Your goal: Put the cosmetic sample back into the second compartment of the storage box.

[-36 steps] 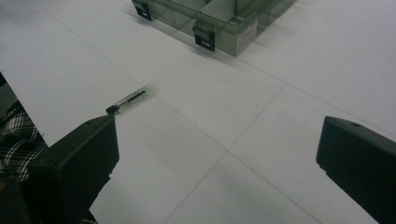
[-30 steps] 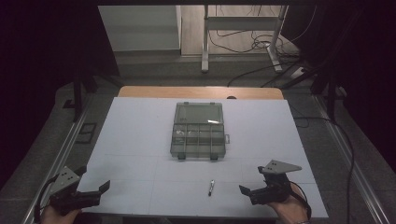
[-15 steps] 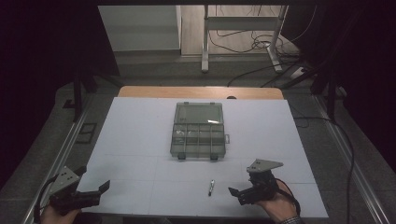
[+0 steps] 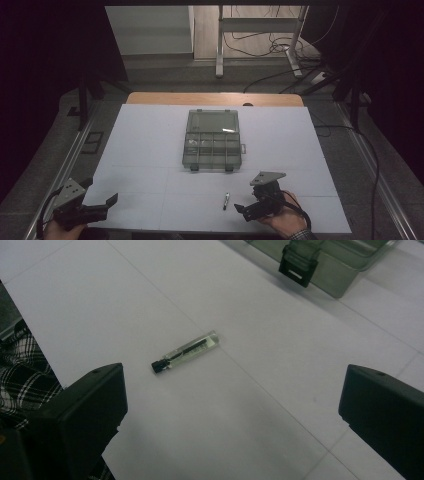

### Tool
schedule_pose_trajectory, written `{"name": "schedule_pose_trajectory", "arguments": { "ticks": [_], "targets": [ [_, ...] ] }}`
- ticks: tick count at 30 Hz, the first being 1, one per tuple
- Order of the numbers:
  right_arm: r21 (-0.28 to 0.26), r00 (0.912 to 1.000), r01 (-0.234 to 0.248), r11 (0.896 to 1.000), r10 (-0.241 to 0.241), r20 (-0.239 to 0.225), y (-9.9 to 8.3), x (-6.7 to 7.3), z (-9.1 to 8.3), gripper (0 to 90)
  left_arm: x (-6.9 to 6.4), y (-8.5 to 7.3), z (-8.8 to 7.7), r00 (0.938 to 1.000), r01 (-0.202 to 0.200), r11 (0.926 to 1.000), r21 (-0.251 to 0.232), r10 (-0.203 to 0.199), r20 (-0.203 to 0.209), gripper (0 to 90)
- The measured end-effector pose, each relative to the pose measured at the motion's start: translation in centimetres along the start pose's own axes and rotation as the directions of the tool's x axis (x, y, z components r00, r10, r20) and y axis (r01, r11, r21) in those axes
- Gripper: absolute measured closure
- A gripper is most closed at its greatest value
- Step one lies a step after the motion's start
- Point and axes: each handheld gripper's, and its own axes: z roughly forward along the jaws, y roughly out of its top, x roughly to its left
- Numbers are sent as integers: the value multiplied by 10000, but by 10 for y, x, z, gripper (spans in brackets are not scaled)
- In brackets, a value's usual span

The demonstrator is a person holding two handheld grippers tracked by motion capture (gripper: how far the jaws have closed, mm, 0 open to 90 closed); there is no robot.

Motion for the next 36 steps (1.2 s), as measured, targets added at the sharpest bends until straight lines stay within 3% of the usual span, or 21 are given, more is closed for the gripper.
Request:
{"name": "schedule_pose_trajectory", "arguments": {
  "ticks": [9, 36],
  "targets": [
    [434, 9998, -157, 9989, 162, -122, 8, 5, 13, 78, 0, 0, 0, 10000, -45, 10000, 10, 45, 26, 21],
    [1300, 9979, 562, 9899, -514, -400, 24, 18, 50, 433, -4, 1, 1, 9990, -444, 9990, 92, 443, 43, 26]
  ]
}}
